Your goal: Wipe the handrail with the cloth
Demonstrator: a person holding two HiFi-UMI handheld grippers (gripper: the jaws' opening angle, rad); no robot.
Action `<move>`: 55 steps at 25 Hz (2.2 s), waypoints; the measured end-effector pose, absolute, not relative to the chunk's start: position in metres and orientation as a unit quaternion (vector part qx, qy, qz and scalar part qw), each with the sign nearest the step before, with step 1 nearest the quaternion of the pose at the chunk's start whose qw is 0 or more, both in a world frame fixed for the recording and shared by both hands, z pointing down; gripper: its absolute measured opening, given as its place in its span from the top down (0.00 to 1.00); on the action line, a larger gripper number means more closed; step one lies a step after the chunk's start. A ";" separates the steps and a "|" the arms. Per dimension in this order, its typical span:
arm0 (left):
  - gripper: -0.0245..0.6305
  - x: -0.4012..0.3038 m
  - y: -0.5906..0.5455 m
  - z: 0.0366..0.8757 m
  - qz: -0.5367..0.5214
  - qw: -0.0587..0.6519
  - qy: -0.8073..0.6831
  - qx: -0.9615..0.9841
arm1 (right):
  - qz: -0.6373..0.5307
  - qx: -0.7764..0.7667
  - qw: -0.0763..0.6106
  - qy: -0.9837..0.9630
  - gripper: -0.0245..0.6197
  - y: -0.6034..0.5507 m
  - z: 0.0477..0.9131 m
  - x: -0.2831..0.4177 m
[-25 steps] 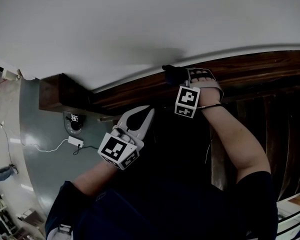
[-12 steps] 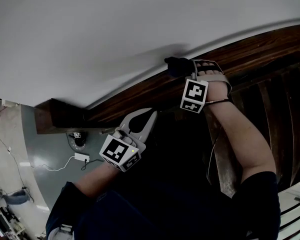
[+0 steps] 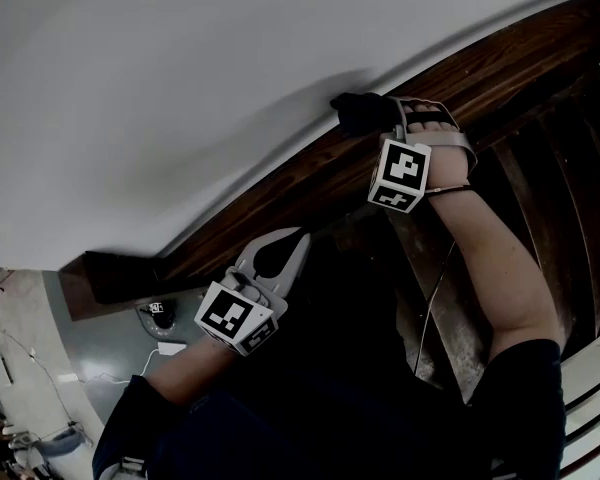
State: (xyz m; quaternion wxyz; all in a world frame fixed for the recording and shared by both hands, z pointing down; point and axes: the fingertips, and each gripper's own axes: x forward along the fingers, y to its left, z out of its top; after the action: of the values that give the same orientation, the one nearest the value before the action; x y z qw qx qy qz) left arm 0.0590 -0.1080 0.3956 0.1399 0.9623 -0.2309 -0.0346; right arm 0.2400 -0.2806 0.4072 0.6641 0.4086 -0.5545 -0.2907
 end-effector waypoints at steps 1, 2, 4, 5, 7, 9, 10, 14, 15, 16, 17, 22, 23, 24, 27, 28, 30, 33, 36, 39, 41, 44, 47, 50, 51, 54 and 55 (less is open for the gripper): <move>0.96 0.063 -0.108 0.395 -0.033 0.141 -0.226 0.963 | -0.287 0.416 0.663 -0.553 0.83 -0.282 0.402 0.249; 0.96 0.067 -0.107 0.397 -0.028 0.144 -0.222 0.964 | -0.283 0.421 0.662 -0.552 0.82 -0.283 0.397 0.257; 0.96 0.076 -0.107 0.397 -0.024 0.149 -0.214 0.965 | -0.278 0.430 0.663 -0.547 0.82 -0.284 0.389 0.272; 0.96 0.080 -0.108 0.395 -0.026 0.150 -0.209 0.966 | -0.278 0.435 0.662 -0.544 0.82 -0.285 0.384 0.279; 0.96 0.092 -0.114 0.386 -0.032 0.149 -0.198 0.968 | -0.278 0.446 0.659 -0.539 0.83 -0.288 0.373 0.292; 0.96 0.105 -0.119 0.375 -0.038 0.143 -0.185 0.971 | -0.276 0.456 0.657 -0.533 0.82 -0.290 0.364 0.305; 0.96 0.112 -0.122 0.369 -0.042 0.139 -0.179 0.973 | -0.275 0.460 0.656 -0.531 0.82 -0.292 0.361 0.310; 0.96 0.141 -0.130 0.345 -0.056 0.121 -0.155 0.979 | -0.274 0.474 0.651 -0.525 0.83 -0.296 0.348 0.330; 0.96 0.148 -0.132 0.340 -0.059 0.118 -0.149 0.980 | -0.274 0.478 0.651 -0.523 0.83 -0.297 0.345 0.336; 0.96 0.155 -0.133 0.334 -0.063 0.115 -0.145 0.981 | -0.273 0.481 0.651 -0.520 0.83 -0.298 0.342 0.341; 0.96 0.161 -0.135 0.330 -0.067 0.112 -0.140 0.981 | -0.271 0.485 0.650 -0.518 0.83 -0.299 0.340 0.347; 0.96 0.191 -0.141 0.312 -0.078 0.101 -0.116 0.985 | -0.266 0.500 0.649 -0.508 0.83 -0.302 0.326 0.371; 0.96 0.196 -0.142 0.308 -0.080 0.099 -0.111 0.986 | -0.265 0.503 0.648 -0.506 0.83 -0.303 0.322 0.376; 0.96 0.202 -0.144 0.305 -0.081 0.097 -0.107 0.986 | -0.265 0.506 0.649 -0.503 0.83 -0.303 0.319 0.381; 0.96 0.219 -0.149 0.296 -0.086 0.092 -0.095 0.987 | -0.264 0.514 0.648 -0.496 0.83 -0.305 0.309 0.397; 0.96 0.226 -0.151 0.293 -0.087 0.090 -0.091 0.988 | -0.264 0.516 0.648 -0.494 0.83 -0.306 0.305 0.402; 0.96 0.237 -0.155 0.290 -0.088 0.088 -0.085 0.989 | -0.265 0.520 0.646 -0.492 0.83 -0.309 0.300 0.411; 0.96 0.252 -0.161 0.288 -0.089 0.084 -0.076 0.990 | -0.267 0.527 0.642 -0.489 0.83 -0.312 0.291 0.422; 0.96 0.267 -0.169 0.284 -0.095 0.083 -0.069 0.990 | -0.270 0.533 0.640 -0.483 0.83 -0.313 0.282 0.434; 0.96 0.282 -0.176 0.277 -0.101 0.079 -0.063 0.990 | -0.273 0.542 0.637 -0.476 0.83 -0.315 0.273 0.444; 0.96 0.290 -0.177 0.274 -0.104 0.076 -0.057 0.990 | -0.274 0.547 0.634 -0.473 0.83 -0.315 0.270 0.449; 0.96 0.295 -0.176 0.274 -0.102 0.072 -0.048 0.991 | -0.282 0.555 0.628 -0.467 0.83 -0.315 0.268 0.451; 0.96 0.294 -0.172 0.276 -0.100 0.074 -0.045 0.991 | -0.284 0.565 0.621 -0.463 0.83 -0.313 0.266 0.454; 0.96 0.287 -0.169 0.279 -0.101 0.076 -0.048 0.991 | -0.285 0.578 0.609 -0.462 0.83 -0.312 0.263 0.453; 0.96 0.285 -0.168 0.281 -0.099 0.078 -0.049 0.991 | -0.282 0.585 0.603 -0.462 0.83 -0.311 0.262 0.454; 0.96 0.275 -0.167 0.284 -0.093 0.082 -0.058 0.991 | -0.267 0.608 0.580 -0.472 0.83 -0.307 0.258 0.458; 0.96 0.271 -0.167 0.284 -0.092 0.082 -0.062 0.990 | -0.264 0.612 0.574 -0.476 0.83 -0.305 0.257 0.457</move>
State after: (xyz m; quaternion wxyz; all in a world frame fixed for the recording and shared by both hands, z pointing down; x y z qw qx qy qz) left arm 0.2713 -0.1667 0.2843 0.0815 0.9904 -0.0622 -0.0923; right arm 0.4565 -0.3047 0.2568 0.5736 0.6120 -0.4763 -0.2639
